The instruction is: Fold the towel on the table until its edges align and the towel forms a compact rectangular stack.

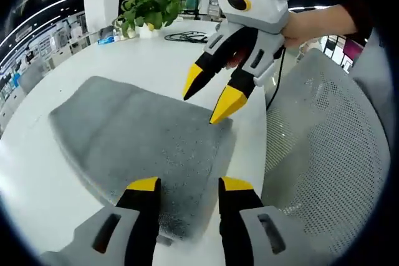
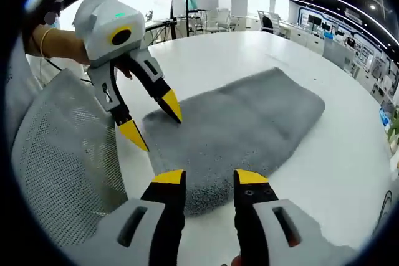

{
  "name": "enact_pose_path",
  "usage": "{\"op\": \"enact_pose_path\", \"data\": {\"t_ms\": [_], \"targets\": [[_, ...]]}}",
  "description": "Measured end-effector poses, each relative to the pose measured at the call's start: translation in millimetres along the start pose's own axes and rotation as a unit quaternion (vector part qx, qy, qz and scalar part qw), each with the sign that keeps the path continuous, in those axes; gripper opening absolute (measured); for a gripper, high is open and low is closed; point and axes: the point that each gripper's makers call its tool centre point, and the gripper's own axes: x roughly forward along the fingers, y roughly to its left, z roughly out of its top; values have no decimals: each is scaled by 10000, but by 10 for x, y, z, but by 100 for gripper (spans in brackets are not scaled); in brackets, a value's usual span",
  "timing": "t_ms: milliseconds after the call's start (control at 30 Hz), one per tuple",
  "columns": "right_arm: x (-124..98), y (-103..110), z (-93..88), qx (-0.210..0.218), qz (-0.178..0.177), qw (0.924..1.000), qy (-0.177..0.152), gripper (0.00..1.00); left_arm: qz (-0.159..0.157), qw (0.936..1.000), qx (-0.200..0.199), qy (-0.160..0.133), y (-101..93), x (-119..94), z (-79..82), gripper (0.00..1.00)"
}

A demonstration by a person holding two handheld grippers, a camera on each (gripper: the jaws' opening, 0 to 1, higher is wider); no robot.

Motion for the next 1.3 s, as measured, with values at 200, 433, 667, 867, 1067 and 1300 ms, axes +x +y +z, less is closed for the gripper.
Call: {"op": "enact_pose_path", "data": {"t_ms": [200, 433, 667, 867, 1067, 1300], "targets": [[47, 183, -72, -68, 277, 9996, 2, 23, -108, 9989, 355, 270, -116, 52, -93, 28], [90, 345, -170, -356, 478, 9980, 196, 22, -44, 9992, 262, 289, -68, 104, -110, 25], [169, 365, -324, -674, 495, 9955, 445, 22, 53, 9993, 253, 262, -48, 133, -113, 23], [201, 371, -349, -744, 465, 9949, 495, 21, 224, 9949, 852, 486, -75, 155, -132, 22], [230, 350, -368, -966, 308, 9937, 478, 18, 264, 9963, 725, 385, -37, 149, -133, 20], [238, 310, -357, -1216, 242, 9908, 540, 13, 334, 9956, 764, 421, 8, 158, -119, 14]]}}
